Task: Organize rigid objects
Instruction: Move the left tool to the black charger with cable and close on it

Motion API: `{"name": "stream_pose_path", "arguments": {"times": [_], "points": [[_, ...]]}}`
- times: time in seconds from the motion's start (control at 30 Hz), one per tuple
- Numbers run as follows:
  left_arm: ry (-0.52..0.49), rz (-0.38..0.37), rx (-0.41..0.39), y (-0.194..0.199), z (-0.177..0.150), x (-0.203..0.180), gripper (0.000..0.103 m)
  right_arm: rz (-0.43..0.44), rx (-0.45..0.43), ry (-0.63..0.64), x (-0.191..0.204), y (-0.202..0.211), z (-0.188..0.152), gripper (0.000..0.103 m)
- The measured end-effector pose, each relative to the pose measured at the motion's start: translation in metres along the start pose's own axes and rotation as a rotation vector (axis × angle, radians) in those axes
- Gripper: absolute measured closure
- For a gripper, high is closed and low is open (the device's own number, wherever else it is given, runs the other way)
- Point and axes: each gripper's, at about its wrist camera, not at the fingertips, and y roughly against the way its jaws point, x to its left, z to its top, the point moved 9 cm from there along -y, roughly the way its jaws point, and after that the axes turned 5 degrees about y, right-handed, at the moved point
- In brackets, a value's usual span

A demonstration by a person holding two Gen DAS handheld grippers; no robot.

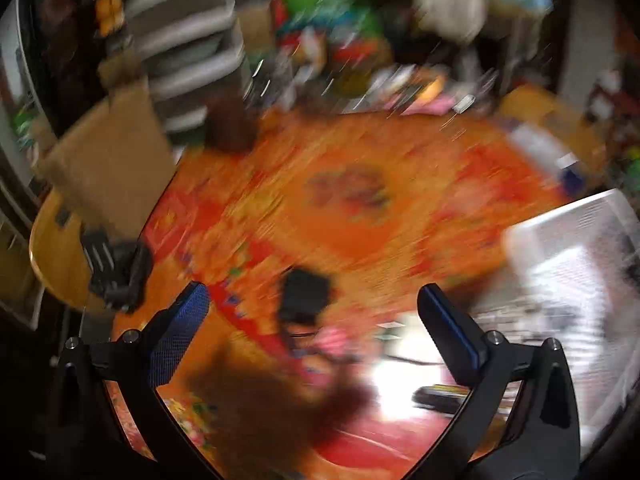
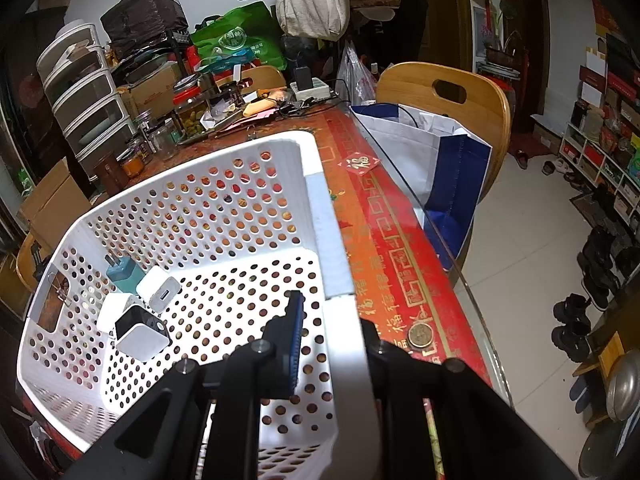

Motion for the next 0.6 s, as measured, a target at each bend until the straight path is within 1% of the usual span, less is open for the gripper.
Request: {"name": "stream_pose_path", "arguments": {"times": [0.03, 0.1, 0.17, 0.23, 0.37, 0.47, 0.53, 0.57, 0.6], "points": [[0.000, 0.005, 0.046, -0.028, -0.003, 0.008, 0.000, -0.002, -0.001, 0.000, 0.000, 0.000, 0.000, 0.087], [-0.006, -0.023, 0.112, -0.062, -0.017, 0.013, 0.000, -0.003, -0.002, 0.001, 0.000, 0.000, -0.001, 0.087], [0.012, -0.010, 0.173, -0.091, -0.022, 0.018, 0.001, -0.012, 0.004, 0.001, -0.001, 0.000, -0.001, 0.087], [0.020, -0.008, 0.214, -0.107, -0.029, 0.021, 0.002, -0.016, 0.008, -0.003, -0.002, -0.001, -0.002, 0.087], [0.027, -0.023, 0.233, -0.125, -0.036, 0.006, 0.004, -0.018, 0.009, -0.005, -0.001, -0.001, -0.002, 0.087], [0.031, -0.021, 0.236, -0.129, -0.037, -0.001, 0.010, -0.020, 0.010, -0.003, -0.002, -0.001, -0.002, 0.087], [0.032, -0.012, 0.240, -0.139, -0.038, -0.004, 0.022, -0.019, 0.010, -0.005, -0.002, -0.001, -0.002, 0.087], [0.038, -0.022, 0.233, -0.138, -0.037, -0.006, 0.024, -0.021, 0.010, -0.003, -0.002, -0.001, -0.002, 0.087], [0.041, -0.025, 0.230, -0.137, -0.038, -0.007, 0.032, -0.022, 0.011, -0.001, -0.001, -0.001, -0.002, 0.087]]}}
